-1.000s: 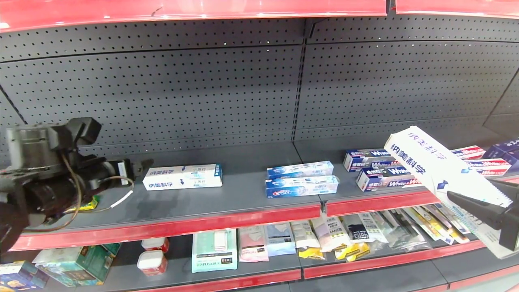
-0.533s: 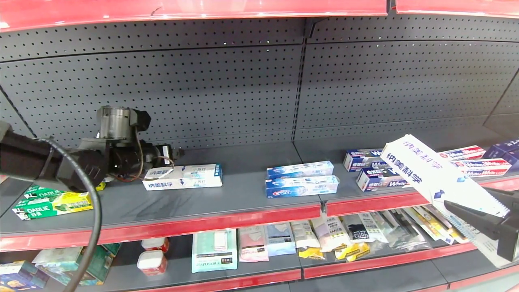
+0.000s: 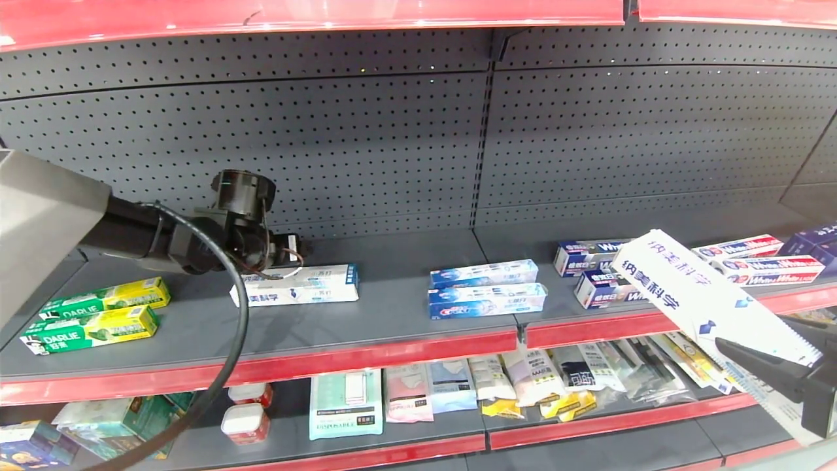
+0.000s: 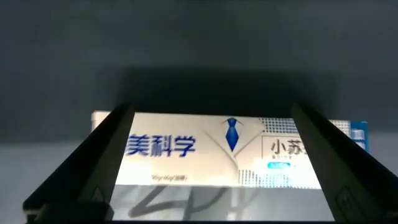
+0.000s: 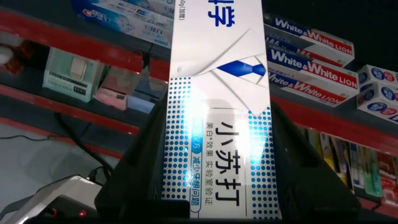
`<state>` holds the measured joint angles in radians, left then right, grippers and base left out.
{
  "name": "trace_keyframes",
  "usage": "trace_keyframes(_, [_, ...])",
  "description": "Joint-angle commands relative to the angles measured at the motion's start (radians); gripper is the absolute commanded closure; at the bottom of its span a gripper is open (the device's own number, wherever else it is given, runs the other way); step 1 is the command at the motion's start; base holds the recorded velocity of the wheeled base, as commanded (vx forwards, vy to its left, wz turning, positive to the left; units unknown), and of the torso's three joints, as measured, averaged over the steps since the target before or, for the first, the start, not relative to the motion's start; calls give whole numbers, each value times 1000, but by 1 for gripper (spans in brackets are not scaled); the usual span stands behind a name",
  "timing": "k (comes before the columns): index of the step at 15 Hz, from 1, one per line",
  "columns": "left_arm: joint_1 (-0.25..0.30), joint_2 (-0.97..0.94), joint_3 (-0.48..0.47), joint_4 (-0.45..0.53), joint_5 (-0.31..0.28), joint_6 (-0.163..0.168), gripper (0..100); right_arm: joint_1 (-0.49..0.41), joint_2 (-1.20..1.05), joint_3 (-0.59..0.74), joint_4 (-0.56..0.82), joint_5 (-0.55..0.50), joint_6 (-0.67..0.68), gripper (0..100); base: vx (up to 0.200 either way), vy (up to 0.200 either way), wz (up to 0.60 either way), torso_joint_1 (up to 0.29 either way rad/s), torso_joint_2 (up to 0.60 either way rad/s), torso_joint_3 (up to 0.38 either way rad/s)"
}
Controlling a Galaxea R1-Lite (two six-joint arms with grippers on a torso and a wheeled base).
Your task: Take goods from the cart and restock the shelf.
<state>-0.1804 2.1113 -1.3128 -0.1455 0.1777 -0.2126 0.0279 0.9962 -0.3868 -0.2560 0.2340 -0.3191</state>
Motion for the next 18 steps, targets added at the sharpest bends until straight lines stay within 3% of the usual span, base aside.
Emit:
trace_keyframes(1, [-19,46,-40,24,0,1,0,0,-2,5,0,1,-1,100,0,0,0,0,0,0])
trace_keyframes(6, [-28,115,-164,92,-10,4,0,0,-4,19,0,1,-17,100,0,0,0,0,0,0])
trace_keyframes(18, [-40,138,-125,103,-33,-1,0,0,-19,40,0,-1,-15,100,0,0,0,0,0,0])
